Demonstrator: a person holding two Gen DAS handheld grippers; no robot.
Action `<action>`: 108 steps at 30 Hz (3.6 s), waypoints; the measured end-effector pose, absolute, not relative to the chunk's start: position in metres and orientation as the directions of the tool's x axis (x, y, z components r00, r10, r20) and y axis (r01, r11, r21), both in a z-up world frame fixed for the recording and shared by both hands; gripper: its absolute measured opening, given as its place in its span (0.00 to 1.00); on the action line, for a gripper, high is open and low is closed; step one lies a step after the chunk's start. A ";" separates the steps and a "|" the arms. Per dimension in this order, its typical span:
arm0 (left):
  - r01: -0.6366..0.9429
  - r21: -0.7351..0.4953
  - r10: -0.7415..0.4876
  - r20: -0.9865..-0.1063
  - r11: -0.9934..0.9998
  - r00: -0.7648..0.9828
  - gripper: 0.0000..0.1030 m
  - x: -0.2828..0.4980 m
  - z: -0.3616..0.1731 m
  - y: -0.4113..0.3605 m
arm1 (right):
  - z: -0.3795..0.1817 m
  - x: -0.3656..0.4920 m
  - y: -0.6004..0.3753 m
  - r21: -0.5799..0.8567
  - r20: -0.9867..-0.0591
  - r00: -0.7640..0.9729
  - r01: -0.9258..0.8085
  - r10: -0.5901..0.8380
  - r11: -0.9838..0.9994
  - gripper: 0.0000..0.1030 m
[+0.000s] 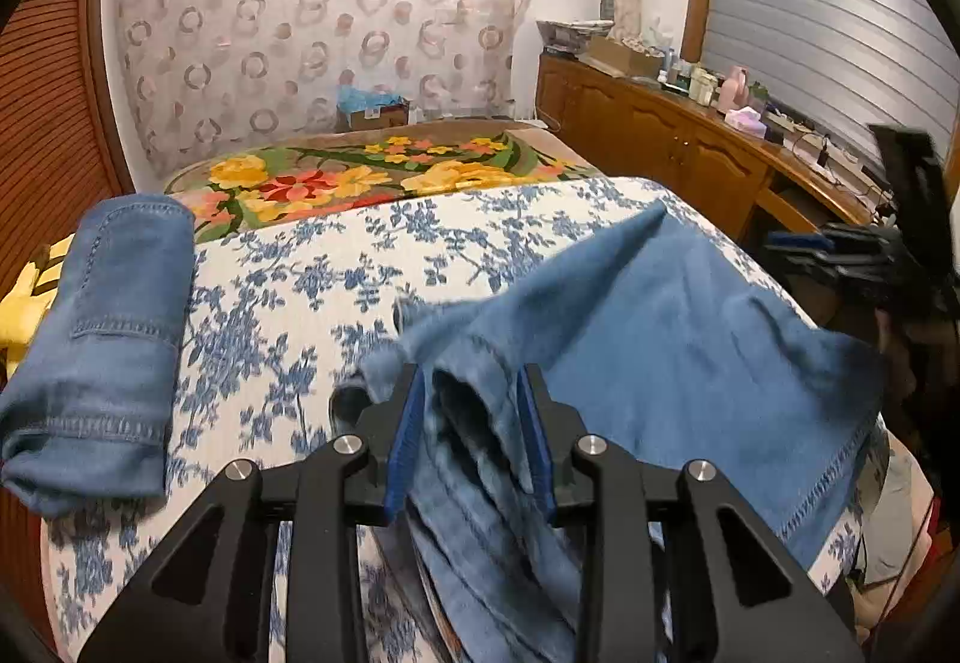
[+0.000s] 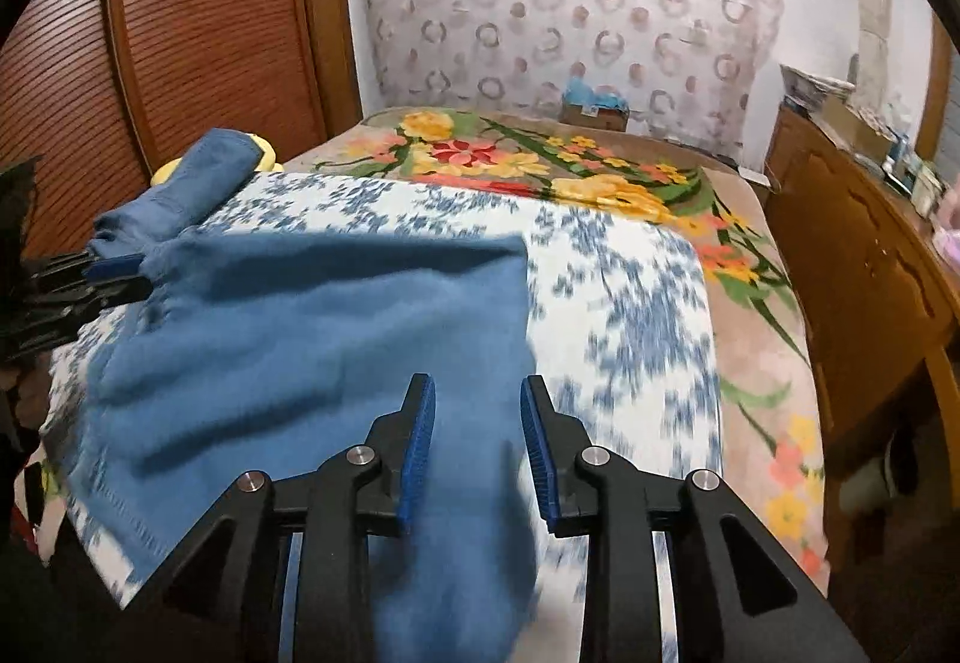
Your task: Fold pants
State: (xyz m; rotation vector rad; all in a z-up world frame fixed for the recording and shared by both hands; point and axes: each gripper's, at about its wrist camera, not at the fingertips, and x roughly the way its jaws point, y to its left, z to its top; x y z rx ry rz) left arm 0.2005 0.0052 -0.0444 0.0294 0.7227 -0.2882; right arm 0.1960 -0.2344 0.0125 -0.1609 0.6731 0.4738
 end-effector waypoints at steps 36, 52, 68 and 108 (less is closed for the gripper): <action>0.258 -0.059 -0.229 -0.673 0.964 0.703 0.05 0.262 -0.045 0.028 | 0.014 0.287 -0.216 0.123 -0.645 0.610 -0.512 0.461 0.850 0.18; 0.302 -0.053 -0.266 -0.632 0.952 0.728 0.53 0.191 -0.028 -0.003 | 0.017 0.155 -0.255 0.074 -0.629 0.667 -0.459 0.399 0.885 0.34; 0.369 -0.075 -0.313 -0.699 0.927 0.643 0.53 0.147 -0.068 -0.053 | -0.012 0.123 -0.270 0.118 -0.687 0.622 -0.416 0.377 0.902 0.42; 0.267 -0.041 -0.228 -0.650 0.963 0.725 0.53 0.115 -0.038 0.001 | 0.071 0.087 -0.207 0.167 -0.498 0.654 -0.572 0.570 0.803 0.09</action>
